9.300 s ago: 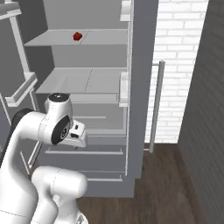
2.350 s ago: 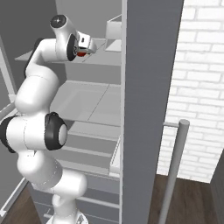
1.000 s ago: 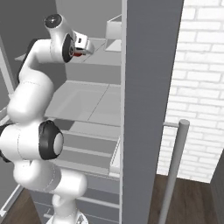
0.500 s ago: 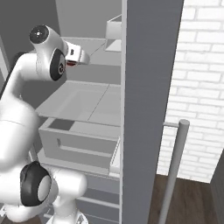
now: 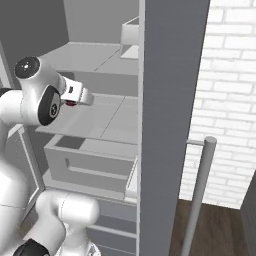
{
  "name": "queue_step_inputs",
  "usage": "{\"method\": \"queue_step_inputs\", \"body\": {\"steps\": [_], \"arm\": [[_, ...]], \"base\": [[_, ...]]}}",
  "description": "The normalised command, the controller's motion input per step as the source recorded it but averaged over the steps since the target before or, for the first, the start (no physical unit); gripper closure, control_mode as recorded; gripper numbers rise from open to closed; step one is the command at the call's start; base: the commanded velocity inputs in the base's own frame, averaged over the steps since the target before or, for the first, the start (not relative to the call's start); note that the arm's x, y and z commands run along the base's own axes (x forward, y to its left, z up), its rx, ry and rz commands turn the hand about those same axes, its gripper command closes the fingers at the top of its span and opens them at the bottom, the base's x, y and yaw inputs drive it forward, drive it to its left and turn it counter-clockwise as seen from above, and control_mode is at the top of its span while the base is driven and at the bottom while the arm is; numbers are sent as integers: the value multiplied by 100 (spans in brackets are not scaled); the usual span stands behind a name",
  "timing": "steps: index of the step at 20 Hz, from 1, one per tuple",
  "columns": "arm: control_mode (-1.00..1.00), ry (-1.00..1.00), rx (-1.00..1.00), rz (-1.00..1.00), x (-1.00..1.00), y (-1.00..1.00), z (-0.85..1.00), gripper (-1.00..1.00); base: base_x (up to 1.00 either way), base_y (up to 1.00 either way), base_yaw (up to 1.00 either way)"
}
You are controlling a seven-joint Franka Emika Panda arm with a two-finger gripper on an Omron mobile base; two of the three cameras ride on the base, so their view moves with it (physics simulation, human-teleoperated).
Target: Place one bell pepper and one steak in each tupperware on the nearby counter, to pack two identical lunches.
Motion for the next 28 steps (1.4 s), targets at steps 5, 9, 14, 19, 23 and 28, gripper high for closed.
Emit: {"method": "queue_step_inputs", "body": {"steps": [5, 9, 14, 19, 23, 28], "arm": [[-100, 30, -3, 1, -68, 0, -100, 100], [-100, 23, 0, 2, -46, 0, -93, 100], [-100, 5, 0, 2, -58, 0, -68, 100], [-100, 10, 0, 2, -34, 0, -62, 100], [-100, 1, 0, 0, -3, 0, -2, 100], [100, 0, 0, 0, 0, 0, 0, 100]], "base": [[0, 0, 0], [0, 0, 0], [0, 0, 0], [0, 0, 0], [0, 0, 0], [-22, 0, 0]]}}
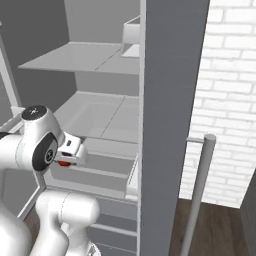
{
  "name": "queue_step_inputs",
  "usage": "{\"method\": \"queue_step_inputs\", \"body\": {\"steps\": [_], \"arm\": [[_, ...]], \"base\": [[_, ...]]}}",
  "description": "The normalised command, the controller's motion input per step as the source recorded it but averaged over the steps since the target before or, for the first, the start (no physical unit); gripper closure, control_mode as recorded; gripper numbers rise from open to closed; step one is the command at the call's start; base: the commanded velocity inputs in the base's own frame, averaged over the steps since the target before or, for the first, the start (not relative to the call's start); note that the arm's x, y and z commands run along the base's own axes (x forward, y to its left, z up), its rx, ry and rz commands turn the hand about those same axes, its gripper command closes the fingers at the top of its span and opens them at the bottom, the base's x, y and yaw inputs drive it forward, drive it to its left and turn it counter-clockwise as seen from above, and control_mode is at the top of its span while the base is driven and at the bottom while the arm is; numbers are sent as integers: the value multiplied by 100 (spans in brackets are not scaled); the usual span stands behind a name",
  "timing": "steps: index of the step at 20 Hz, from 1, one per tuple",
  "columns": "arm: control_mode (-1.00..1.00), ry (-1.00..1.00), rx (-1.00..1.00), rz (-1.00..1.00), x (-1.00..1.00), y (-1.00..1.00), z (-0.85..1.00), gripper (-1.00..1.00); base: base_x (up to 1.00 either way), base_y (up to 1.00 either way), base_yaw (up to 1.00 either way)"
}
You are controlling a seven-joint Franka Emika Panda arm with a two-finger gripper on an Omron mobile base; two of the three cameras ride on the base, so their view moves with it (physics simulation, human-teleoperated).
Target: Place one bell pepper and one steak in each tupperware on the nearby counter, to pack two identical lunches.
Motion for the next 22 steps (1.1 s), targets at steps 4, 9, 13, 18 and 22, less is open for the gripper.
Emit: {"method": "queue_step_inputs", "body": {"steps": [4, 9, 13, 18, 22], "arm": [[100, 0, 0, 0, 0, 0, 0, 100], [100, 0, 0, 0, 0, 0, 0, 100], [100, 0, 0, 0, 0, 0, 0, 100], [100, 0, 0, 0, 0, 0, 0, 100], [100, 0, 0, 0, 0, 0, 0, 100]], "base": [[-99, 0, 0], [-100, 1, 12], [-98, 23, 47], [-29, 48, 89], [0, 47, 100]]}}
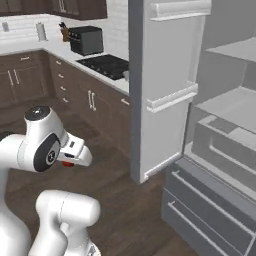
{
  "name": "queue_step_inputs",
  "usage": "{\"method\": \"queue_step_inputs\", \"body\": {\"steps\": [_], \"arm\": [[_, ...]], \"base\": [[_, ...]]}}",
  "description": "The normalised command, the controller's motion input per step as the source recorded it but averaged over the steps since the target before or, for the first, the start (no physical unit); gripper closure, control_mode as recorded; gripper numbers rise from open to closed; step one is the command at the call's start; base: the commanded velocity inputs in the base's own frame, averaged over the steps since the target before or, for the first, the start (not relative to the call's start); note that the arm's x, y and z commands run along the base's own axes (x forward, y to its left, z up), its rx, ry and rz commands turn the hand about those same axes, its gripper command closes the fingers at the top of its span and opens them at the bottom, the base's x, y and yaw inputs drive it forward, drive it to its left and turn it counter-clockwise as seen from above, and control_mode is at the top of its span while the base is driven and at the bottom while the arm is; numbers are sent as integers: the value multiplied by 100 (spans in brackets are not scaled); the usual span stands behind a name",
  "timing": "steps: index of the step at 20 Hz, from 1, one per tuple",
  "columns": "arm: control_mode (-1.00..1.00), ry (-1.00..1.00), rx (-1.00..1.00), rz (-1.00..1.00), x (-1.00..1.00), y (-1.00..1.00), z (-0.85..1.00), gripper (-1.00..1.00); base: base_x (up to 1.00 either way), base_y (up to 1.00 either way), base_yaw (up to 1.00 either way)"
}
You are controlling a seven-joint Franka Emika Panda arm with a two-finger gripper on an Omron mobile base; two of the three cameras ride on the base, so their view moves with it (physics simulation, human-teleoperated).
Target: Place one bell pepper and one steak in each tupperware on the nearby counter, to pack two identical lunches.
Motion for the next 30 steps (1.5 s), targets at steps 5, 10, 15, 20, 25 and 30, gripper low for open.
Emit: {"method": "queue_step_inputs", "body": {"steps": [5, 10, 15, 20, 25, 30], "arm": [[100, 0, 0, 0, 0, 0, 0, 100], [100, 0, 0, 0, 0, 0, 0, 100], [100, 0, 0, 0, 0, 0, 0, 100], [100, 0, 0, 0, 0, 0, 0, 100], [100, 0, 0, 0, 0, 0, 0, 100], [100, 0, 0, 0, 0, 0, 0, 100]], "base": [[41, 8, 90], [100, -15, 59], [100, -25, 28], [100, -23, 20], [100, -18, 4], [100, -13, -1]]}}
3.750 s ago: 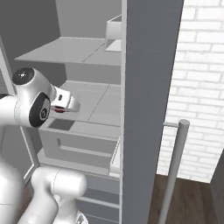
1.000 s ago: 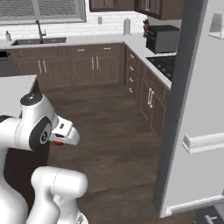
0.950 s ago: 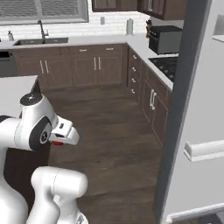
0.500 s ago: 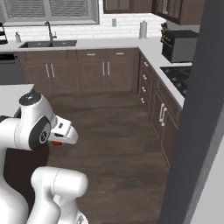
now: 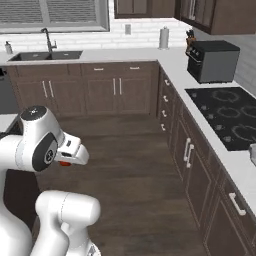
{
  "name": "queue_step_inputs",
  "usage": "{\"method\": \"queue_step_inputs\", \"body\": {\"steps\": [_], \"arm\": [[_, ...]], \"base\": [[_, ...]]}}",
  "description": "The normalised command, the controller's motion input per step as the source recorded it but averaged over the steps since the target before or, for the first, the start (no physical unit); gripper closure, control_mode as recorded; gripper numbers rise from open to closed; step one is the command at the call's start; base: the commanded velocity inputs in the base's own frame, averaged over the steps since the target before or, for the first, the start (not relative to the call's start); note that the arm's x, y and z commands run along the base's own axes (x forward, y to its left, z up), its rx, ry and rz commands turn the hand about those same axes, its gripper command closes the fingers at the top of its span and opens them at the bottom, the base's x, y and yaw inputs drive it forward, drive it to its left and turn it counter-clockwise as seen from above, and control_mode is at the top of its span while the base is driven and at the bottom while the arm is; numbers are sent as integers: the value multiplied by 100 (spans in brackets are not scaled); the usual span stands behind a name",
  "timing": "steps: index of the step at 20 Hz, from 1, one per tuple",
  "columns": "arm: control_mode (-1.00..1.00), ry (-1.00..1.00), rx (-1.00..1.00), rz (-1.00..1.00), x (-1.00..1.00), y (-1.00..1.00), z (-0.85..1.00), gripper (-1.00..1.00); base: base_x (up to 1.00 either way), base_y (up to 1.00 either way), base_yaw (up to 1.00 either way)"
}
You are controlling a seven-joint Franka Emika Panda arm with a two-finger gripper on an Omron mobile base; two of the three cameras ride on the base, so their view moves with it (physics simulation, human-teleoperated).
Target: Place one bell pepper and one steak in each tupperware on the nearby counter, to pack two identical lunches.
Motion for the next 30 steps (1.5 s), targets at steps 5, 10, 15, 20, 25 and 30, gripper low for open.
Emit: {"method": "queue_step_inputs", "body": {"steps": [5, 10, 15, 20, 25, 30], "arm": [[100, 0, 0, 0, 0, 0, 0, 100], [100, 0, 0, 0, 0, 0, 0, 100], [100, 0, 0, 0, 0, 0, 0, 100], [100, 0, 0, 0, 0, 0, 0, 100], [100, 0, 0, 0, 0, 0, 0, 100], [100, 0, 0, 0, 0, 0, 0, 100]], "base": [[100, -15, -31], [92, 0, -65], [54, 0, -79], [50, 0, -77], [82, -1, -66], [99, -5, -56]]}}
